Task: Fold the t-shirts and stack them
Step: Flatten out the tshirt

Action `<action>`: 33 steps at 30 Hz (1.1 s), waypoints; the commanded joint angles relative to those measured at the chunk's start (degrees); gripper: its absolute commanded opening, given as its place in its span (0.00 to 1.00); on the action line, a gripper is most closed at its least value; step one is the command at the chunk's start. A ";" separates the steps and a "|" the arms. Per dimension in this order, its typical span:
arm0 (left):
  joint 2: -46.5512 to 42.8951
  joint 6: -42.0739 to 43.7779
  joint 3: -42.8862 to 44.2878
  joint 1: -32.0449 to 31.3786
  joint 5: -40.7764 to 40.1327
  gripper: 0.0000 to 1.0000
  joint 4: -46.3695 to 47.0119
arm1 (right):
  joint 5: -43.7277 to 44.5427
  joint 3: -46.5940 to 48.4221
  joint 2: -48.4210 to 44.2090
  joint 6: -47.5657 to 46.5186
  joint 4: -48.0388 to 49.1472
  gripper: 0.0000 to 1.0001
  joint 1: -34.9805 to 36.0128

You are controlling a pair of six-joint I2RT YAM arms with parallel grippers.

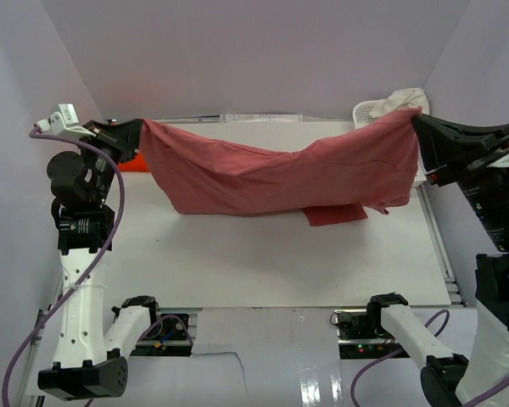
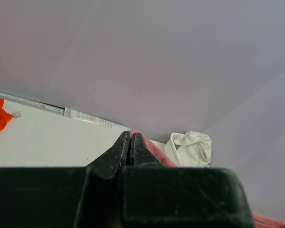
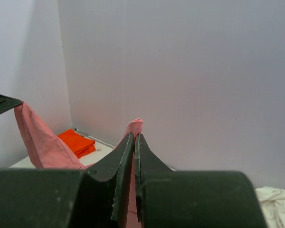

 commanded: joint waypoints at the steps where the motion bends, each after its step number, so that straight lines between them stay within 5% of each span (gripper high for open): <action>1: -4.80 -1.18 1.14 0.07 -0.93 0.00 3.48 | -0.14 0.05 -4.00 -2.10 6.94 0.08 0.05; 13: -7.80 -2.41 12.20 0.07 -1.02 0.00 -1.52 | 0.74 16.47 -3.66 -0.88 2.30 0.08 0.14; 33: -8.50 1.89 18.71 0.07 -5.94 0.00 -7.14 | -1.28 23.17 -1.20 3.86 7.04 0.08 0.14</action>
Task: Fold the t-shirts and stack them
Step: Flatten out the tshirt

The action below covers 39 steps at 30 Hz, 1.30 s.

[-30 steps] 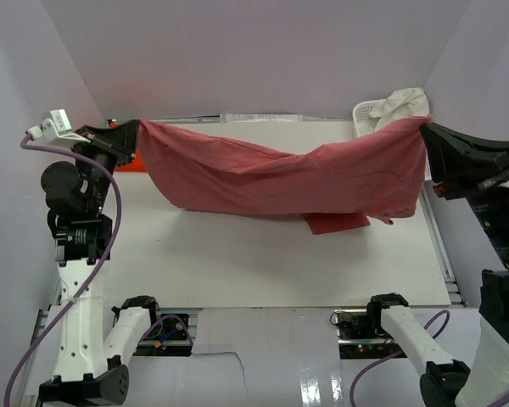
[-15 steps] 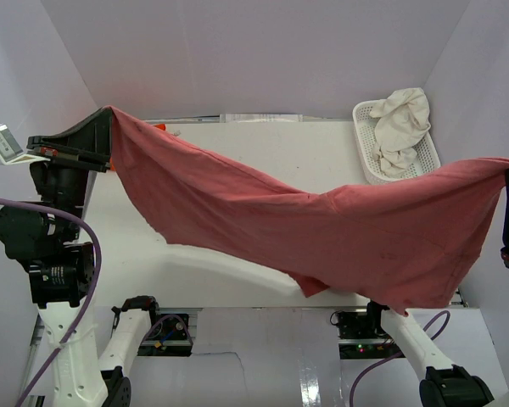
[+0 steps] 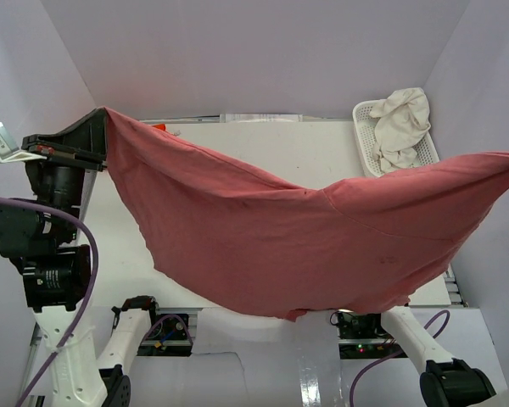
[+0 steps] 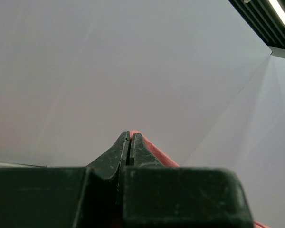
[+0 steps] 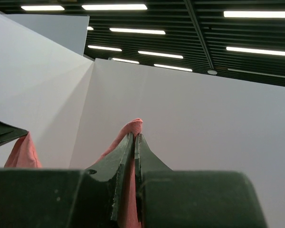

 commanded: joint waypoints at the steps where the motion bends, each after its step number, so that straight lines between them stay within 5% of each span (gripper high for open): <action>1: -0.59 2.22 3.90 0.07 -3.39 0.00 -1.33 | -0.43 -0.15 1.45 2.60 5.38 0.08 0.14; 14: -9.11 4.59 0.82 -0.54 -11.82 0.00 -0.37 | -0.70 -10.17 -7.52 5.42 14.25 0.08 0.14; 26: -7.18 13.03 11.89 -1.59 -27.11 0.00 -3.09 | 8.53 -21.87 -14.29 8.40 35.18 0.08 0.05; 33: -10.35 13.21 10.85 -1.86 -32.04 0.00 -3.80 | 9.85 -23.99 -17.63 11.48 37.30 0.08 -0.30; 39: -9.74 13.38 6.81 -2.30 -29.59 0.00 -1.43 | 9.24 -16.43 -11.49 10.96 27.11 0.08 -0.30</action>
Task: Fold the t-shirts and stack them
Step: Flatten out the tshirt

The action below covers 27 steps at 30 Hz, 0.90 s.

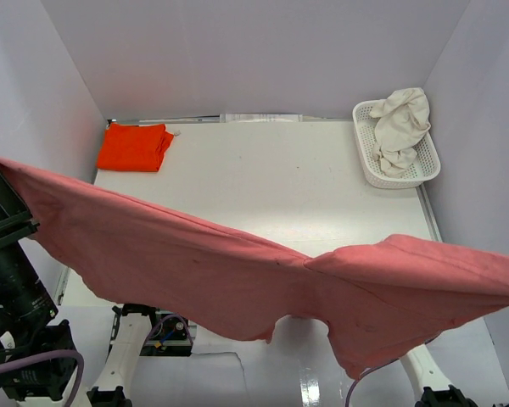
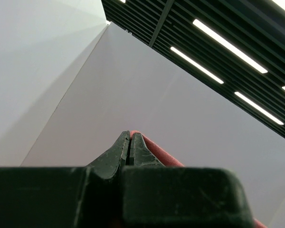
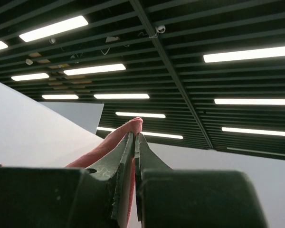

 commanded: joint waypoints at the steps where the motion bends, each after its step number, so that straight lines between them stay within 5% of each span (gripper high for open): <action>1: 2.07 0.86 -4.12 -0.22 -0.21 0.00 1.20 | 3.01 2.24 4.93 0.83 -2.97 0.08 -0.13; 5: 2.68 0.25 -11.77 -0.31 1.90 0.00 4.62 | 2.31 -5.82 4.95 2.33 -5.53 0.08 -0.13; 17: -0.65 -3.01 -37.27 -0.31 5.51 0.00 7.09 | 0.55 -49.23 -7.44 7.43 -9.66 0.08 -0.13; 27: 5.65 -5.73 -48.43 -0.31 12.54 0.00 7.88 | -3.85 -65.50 -4.90 7.78 -12.04 0.08 -0.13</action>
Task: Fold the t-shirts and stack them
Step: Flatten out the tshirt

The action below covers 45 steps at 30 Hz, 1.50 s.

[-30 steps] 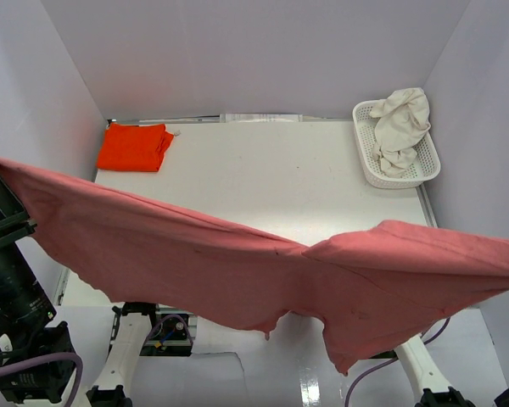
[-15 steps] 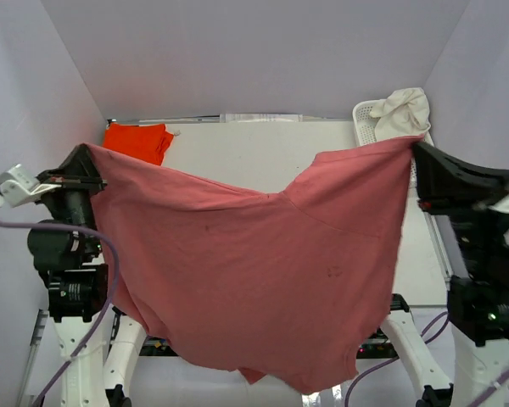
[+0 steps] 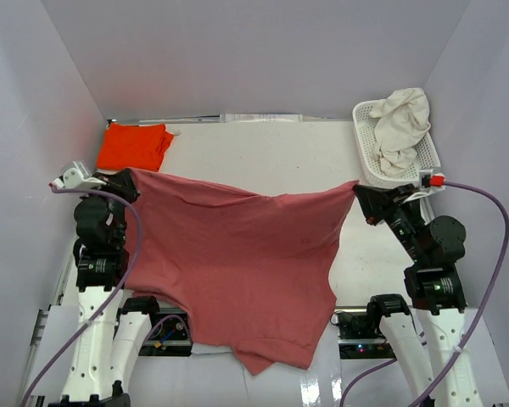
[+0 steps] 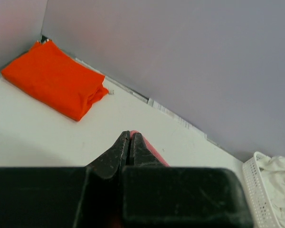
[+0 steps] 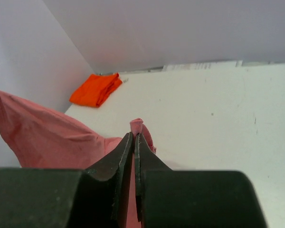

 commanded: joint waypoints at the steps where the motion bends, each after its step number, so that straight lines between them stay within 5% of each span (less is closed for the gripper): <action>1: 4.73 -1.78 -2.84 -0.03 4.28 0.00 1.78 | -1.60 -4.39 1.90 0.24 2.35 0.08 -0.15; 16: 23.54 -0.64 0.66 -0.03 4.46 0.00 16.90 | 3.41 -3.70 16.12 -7.92 6.04 0.08 -0.15; 30: 51.04 -0.46 7.34 -1.16 7.44 0.00 32.19 | 1.13 14.75 53.46 -15.49 5.86 0.08 -0.24; 36: 63.70 2.43 16.56 -3.80 8.59 0.00 34.22 | 1.13 23.98 67.89 -16.02 5.95 0.08 -0.59; 45: 75.39 2.18 29.13 -4.77 7.44 0.00 34.39 | 3.59 49.02 86.70 -16.99 -3.27 0.08 -2.78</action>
